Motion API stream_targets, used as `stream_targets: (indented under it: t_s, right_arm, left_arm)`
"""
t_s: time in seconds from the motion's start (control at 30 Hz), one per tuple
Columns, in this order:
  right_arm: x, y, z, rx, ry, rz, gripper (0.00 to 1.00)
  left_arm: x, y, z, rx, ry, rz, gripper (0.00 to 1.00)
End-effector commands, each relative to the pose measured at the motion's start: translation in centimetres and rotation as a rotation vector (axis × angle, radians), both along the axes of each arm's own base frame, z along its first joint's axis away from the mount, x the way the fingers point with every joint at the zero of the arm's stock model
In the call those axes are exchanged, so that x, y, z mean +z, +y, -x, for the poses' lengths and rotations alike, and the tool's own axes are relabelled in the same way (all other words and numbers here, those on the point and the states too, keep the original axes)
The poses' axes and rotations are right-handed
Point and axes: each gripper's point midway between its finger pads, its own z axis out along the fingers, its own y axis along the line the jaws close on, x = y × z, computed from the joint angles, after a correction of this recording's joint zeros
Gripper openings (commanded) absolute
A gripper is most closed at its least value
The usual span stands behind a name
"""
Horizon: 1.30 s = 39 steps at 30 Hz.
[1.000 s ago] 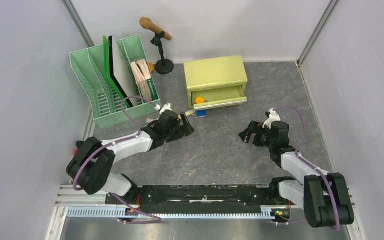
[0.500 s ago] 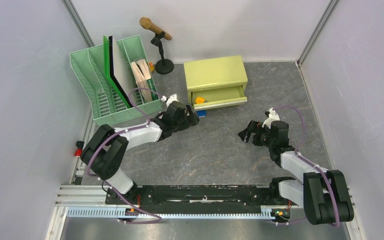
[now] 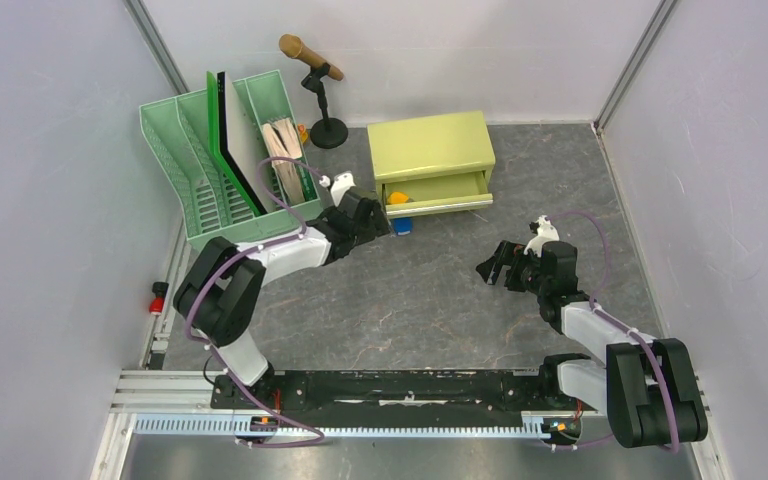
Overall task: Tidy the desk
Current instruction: Move the storage box to the center of the board.
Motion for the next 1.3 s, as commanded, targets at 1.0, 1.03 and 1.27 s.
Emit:
stream_targets:
  t_s: [1.0, 1.03, 1.27]
  right_arm:
    - [-0.6, -0.1, -0.1, 0.005, 0.032, 0.013, 0.98]
    - [-0.6, -0.2, -0.1, 0.004, 0.031, 0.015, 0.98]
    - [-0.7, -0.2, -0.1, 0.005, 0.034, 0.017, 0.98]
  left_arm:
    - [4.2, -2.3, -9.4, -0.136, -0.079, 0.053, 0.79]
    - [4.1, -2.7, -9.5, -0.142, -0.075, 0.061, 0.79]
    - [4.3, -5.5, -10.5, -0.188, -0.072, 0.082, 0.79]
